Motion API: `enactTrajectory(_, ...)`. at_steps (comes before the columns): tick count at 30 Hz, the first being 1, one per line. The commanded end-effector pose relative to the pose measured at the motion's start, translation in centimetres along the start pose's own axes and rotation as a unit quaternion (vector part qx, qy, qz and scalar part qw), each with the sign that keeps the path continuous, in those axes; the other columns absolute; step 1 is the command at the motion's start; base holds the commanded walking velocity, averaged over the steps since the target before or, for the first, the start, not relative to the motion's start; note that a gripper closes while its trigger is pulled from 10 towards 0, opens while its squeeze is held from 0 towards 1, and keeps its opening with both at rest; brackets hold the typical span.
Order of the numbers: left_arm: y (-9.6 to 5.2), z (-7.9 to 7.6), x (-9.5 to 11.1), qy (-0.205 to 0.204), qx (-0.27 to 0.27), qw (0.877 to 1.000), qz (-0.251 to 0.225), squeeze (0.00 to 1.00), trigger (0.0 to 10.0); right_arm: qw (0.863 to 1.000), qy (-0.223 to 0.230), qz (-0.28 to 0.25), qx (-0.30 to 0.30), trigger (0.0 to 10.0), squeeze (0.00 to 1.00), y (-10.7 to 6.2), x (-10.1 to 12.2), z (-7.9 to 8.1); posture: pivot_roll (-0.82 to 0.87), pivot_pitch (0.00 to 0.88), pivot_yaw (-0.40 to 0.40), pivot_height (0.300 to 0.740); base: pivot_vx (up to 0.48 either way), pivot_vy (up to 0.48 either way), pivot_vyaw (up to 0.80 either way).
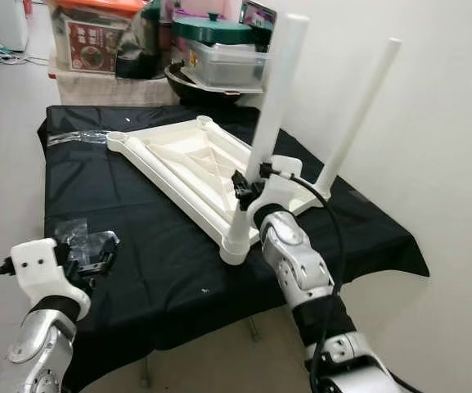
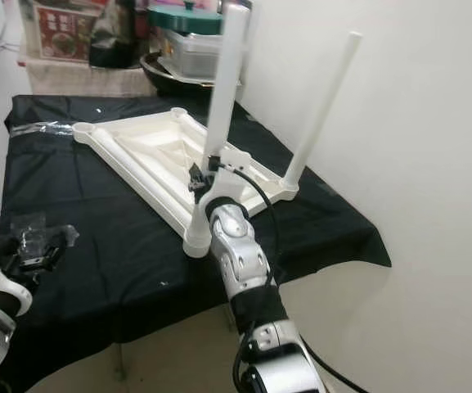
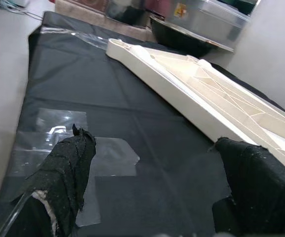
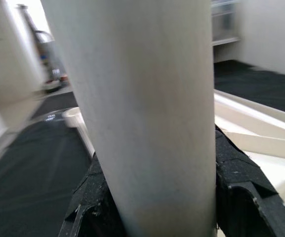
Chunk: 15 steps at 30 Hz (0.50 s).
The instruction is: Building children table
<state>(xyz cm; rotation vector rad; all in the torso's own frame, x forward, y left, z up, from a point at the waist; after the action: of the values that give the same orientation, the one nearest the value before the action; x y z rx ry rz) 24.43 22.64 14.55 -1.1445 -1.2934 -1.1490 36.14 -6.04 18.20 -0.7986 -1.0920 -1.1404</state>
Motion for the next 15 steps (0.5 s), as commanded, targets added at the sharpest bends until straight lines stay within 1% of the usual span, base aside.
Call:
enactTrajectory(1, 0.2, -0.5, 0.1, -0.005, -0.012, 1.000, -0.003, 0.00, 10.0, 0.999, -0.010, 0.036, 0.029, 10.0, 0.00, -0.3, -1.5, 0.6, 0.22, 0.000, -0.179, 0.740, 0.000, 0.000, 0.00)
enactTrajectory(2, 0.2, -0.5, 0.1, -0.005, -0.013, 1.000, -0.004, 0.00, 10.0, 0.997, 0.009, 0.020, 0.074, 10.0, 0.00, -0.4, -0.9, 1.6, 0.22, 0.000, -0.179, 0.740, 0.000, 0.000, 0.00)
enactTrajectory(3, 0.2, -0.4, 0.1, -0.005, -0.013, 1.000, -0.004, 0.00, 10.0, 0.989, 0.033, 0.007, 0.142, 10.0, 1.00, -0.5, -0.1, 3.0, 0.23, 0.000, -0.183, 0.740, 0.000, 0.000, 0.00)
enactTrajectory(4, 0.2, -0.4, 0.1, -0.005, -0.013, 1.000, -0.004, 0.00, 10.0, 0.975, 0.056, 0.005, 0.215, 10.0, 0.92, -0.6, 0.7, 4.2, 0.23, 0.000, -0.182, 0.740, 0.000, 0.000, 0.00)
enactTrajectory(5, 0.2, -0.4, 0.1, -0.005, -0.013, 1.000, -0.004, 0.00, 10.0, 0.975, 0.056, 0.005, 0.215, 10.0, 0.92, -0.6, 0.7, 4.2, 0.23, 0.000, -0.182, 0.740, 0.000, 0.000, 0.00)
enactTrajectory(6, 0.3, -0.4, 0.1, -0.004, -0.013, 1.000, -0.004, 0.00, 10.0, 0.958, 0.063, 0.002, 0.281, 10.0, 0.00, -0.8, 1.4, 5.4, 0.23, 0.000, -0.182, 0.740, 0.000, 0.000, 0.00)
enactTrajectory(7, 0.3, -0.4, 0.1, -0.005, -0.012, 1.000, -0.005, 0.00, 10.0, 0.928, 0.065, 0.015, 0.368, 10.0, 0.00, -1.3, 2.0, 6.5, 0.23, 0.000, -0.183, 0.740, 0.000, 0.000, 0.00)
enactTrajectory(8, 0.3, -0.4, 0.1, -0.005, -0.012, 1.000, -0.005, 0.00, 10.0, 0.928, 0.065, 0.015, 0.368, 10.0, 0.00, -1.3, 2.0, 6.5, 0.23, 0.000, -0.183, 0.740, 0.000, 0.000, 0.00)
enactTrajectory(9, 0.3, -0.3, 0.1, -0.005, -0.013, 1.000, -0.005, 0.00, 10.0, 0.901, 0.055, 0.028, 0.429, 10.0, 0.00, -2.0, 2.3, 7.2, 0.23, 0.000, -0.183, 0.740, 0.000, 0.000, 0.00)
enactTrajectory(10, 0.3, -0.3, 0.1, -0.005, -0.013, 1.000, -0.005, 0.00, 10.0, 0.901, 0.055, 0.028, 0.429, 10.0, 0.00, -2.0, 2.3, 7.2, 0.23, 0.000, -0.183, 0.740, 0.000, 0.000, 0.00)
enactTrajectory(11, 0.3, -0.3, 0.1, -0.006, -0.013, 1.000, -0.005, 0.00, 10.0, 0.873, 0.020, 0.053, 0.485, 10.0, 0.00, -2.8, 1.8, 7.7, 0.23, 0.000, -0.183, 0.740, 0.000, 0.000, 0.00)
enactTrajectory(12, 0.3, -0.3, 0.1, -0.006, -0.013, 1.000, -0.005, 0.00, 10.0, 0.873, 0.020, 0.053, 0.485, 10.0, 0.00, -2.8, 1.8, 7.7, 0.23, 0.000, -0.183, 0.740, 0.000, 0.000, 0.00)
enactTrajectory(13, 0.4, -0.3, 0.1, -0.007, -0.013, 1.000, -0.005, 0.00, 10.0, 0.853, -0.011, 0.075, 0.517, 10.0, 0.00, -3.7, 0.9, 8.1, 0.23, 0.000, -0.187, 0.740, 0.000, 0.000, 0.00)
enactTrajectory(15, 0.4, -0.3, 0.1, -0.007, -0.013, 1.000, -0.005, 0.00, 10.0, 0.853, -0.011, 0.075, 0.517, 10.0, 0.00, -3.7, 0.9, 8.1, 0.23, 0.000, -0.187, 0.740, 0.000, 0.000, 0.00)
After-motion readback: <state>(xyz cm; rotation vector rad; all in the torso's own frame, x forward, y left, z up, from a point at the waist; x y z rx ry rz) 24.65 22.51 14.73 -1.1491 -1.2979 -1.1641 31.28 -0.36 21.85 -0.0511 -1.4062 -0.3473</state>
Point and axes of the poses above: a point about 5 cm out from each wrist's last joint towards the gripper, its own y axis pointing out of the wrist towards the gripper, its own x axis along the axis of the wrist's last joint, z = x × y, the point moved 1 cm from there along y, pointing out of the wrist towards the gripper, and after that the axes turned 12 degrees about y, right-handed, at the moved point
